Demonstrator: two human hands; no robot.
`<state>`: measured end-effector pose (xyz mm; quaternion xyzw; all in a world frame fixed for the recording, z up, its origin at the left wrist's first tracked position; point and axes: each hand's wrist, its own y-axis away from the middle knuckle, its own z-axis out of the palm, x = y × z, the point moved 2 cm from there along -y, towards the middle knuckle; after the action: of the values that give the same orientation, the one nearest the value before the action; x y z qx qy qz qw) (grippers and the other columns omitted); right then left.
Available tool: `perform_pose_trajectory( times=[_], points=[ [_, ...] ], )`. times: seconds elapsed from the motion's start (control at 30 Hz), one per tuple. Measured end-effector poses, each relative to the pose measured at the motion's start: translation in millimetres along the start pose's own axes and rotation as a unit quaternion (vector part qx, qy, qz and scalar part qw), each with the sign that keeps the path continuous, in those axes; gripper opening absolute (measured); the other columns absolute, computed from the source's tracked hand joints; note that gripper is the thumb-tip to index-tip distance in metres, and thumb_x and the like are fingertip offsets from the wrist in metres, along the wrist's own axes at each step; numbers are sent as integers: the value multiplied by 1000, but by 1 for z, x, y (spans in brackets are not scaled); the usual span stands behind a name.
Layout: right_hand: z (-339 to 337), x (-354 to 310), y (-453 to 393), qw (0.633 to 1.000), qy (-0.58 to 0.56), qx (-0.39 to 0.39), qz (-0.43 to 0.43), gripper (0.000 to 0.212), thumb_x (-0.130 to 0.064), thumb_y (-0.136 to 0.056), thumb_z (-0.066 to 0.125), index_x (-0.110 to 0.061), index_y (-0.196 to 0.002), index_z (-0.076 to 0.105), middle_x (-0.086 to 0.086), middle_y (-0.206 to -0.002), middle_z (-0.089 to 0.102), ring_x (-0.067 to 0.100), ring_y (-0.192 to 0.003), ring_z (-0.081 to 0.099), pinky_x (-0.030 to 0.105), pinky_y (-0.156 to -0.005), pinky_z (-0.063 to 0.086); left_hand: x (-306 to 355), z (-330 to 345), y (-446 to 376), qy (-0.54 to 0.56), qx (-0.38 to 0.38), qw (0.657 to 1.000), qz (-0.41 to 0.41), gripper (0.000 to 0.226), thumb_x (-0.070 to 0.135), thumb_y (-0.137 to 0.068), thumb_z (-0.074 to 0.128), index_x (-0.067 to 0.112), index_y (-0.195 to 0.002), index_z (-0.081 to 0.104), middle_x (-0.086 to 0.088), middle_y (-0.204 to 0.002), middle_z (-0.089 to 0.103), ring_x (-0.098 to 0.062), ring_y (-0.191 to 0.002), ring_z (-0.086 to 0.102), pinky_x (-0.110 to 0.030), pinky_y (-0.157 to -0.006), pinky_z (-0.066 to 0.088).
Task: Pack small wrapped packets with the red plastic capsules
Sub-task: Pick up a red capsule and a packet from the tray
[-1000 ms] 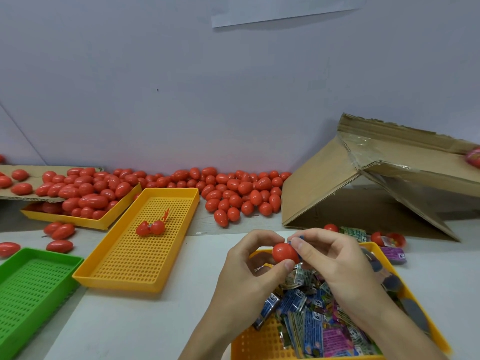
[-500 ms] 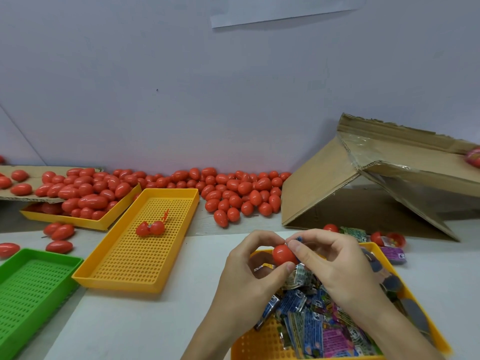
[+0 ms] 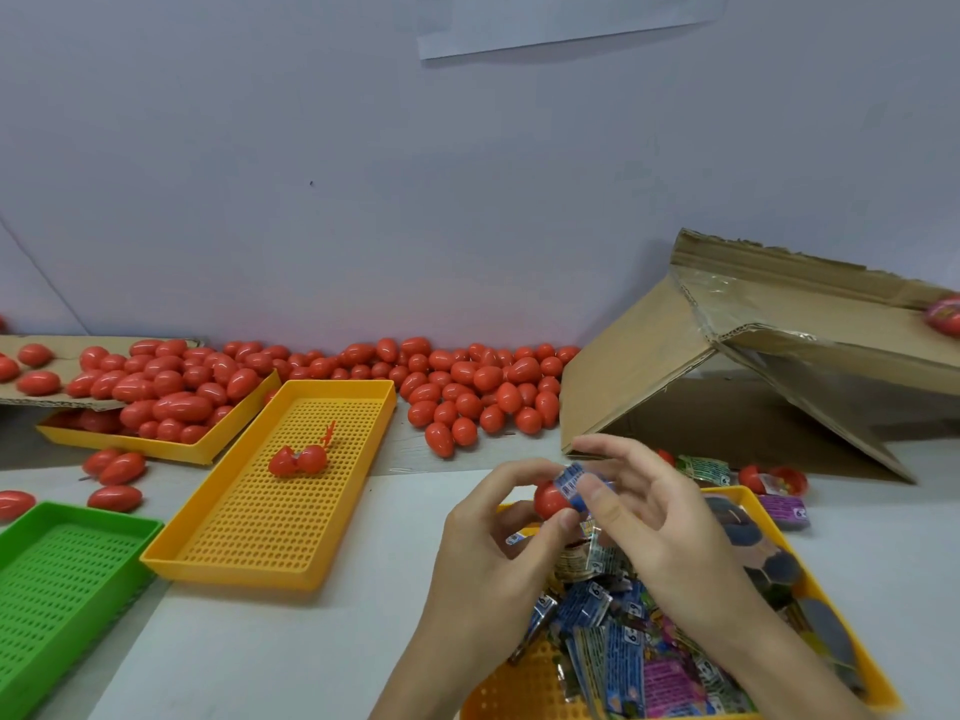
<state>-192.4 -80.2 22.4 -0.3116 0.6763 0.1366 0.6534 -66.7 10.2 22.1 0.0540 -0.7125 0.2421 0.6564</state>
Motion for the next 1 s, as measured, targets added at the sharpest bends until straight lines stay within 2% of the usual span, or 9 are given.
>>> perform_pose_trajectory(
  times=[0.07,0.17,0.27,0.43,0.53,0.7,0.83,0.93,1.0],
  points=[
    [0,-3,1,999,-17,-3,-30,23,-39,-91,69,-45,-113,64,-7,-110,68,12,-107,66,26,-81,57,0,-2,-2,42,13,999,-7,24,8,-90,70,26,-107,70,-2,-107,73,-24,-98,73,-31,-81,60],
    [0,-6,4,990,98,0,-104,34,-25,-84,67,-43,-113,63,-11,-113,65,15,-111,60,27,-78,55,-1,-3,-3,86,17,996,-21,22,8,-92,67,20,-110,69,-2,-111,72,-27,-100,73,-33,-83,60],
    [4,-6,6,972,183,9,-148,42,-30,-81,72,-42,-120,59,-19,-117,59,13,-112,57,31,-76,54,-2,-4,-3,107,20,993,-42,22,17,-90,68,22,-111,68,-3,-112,72,-29,-100,73,-35,-83,60],
    [6,-5,5,954,241,41,-173,45,-48,-76,72,-37,-117,58,-22,-117,53,4,-111,54,7,-81,43,-4,-1,-2,139,27,988,-66,22,23,-86,72,27,-107,70,-2,-108,72,-33,-98,73,-35,-80,60],
    [5,-4,5,944,272,56,-180,43,-54,-77,72,-34,-113,59,-20,-114,52,2,-108,54,4,-82,40,-5,-1,-2,149,29,986,-74,27,33,-80,77,26,-105,71,-2,-106,72,-31,-98,73,-33,-78,60],
    [7,-4,6,936,282,58,-201,44,-37,-76,82,-28,-115,65,-18,-111,55,-1,-106,56,7,-85,43,-4,-2,-3,184,39,978,-93,27,35,-75,80,21,-97,73,-6,-99,73,-33,-91,74,-30,-72,59],
    [7,-9,6,951,229,47,-204,37,-43,-81,76,-30,-114,67,-23,-107,61,1,-104,59,8,-80,45,-2,-2,-4,193,51,975,-96,24,35,-74,80,22,-93,75,-8,-99,74,-32,-92,74,-31,-73,59],
    [6,-11,6,959,199,59,-191,33,-47,-83,71,-39,-114,66,-23,-102,67,5,-101,63,16,-75,50,2,-2,-4,203,60,973,-91,10,27,-80,74,24,-90,76,-8,-99,76,-22,-89,75,-24,-72,58],
    [6,-11,6,962,188,64,-188,30,-48,-83,70,-46,-112,64,-26,-101,69,3,-99,65,18,-75,51,3,-2,-4,207,60,973,-86,13,24,-83,70,23,-94,77,-11,-103,76,-24,-95,74,-24,-75,58]
  ],
)
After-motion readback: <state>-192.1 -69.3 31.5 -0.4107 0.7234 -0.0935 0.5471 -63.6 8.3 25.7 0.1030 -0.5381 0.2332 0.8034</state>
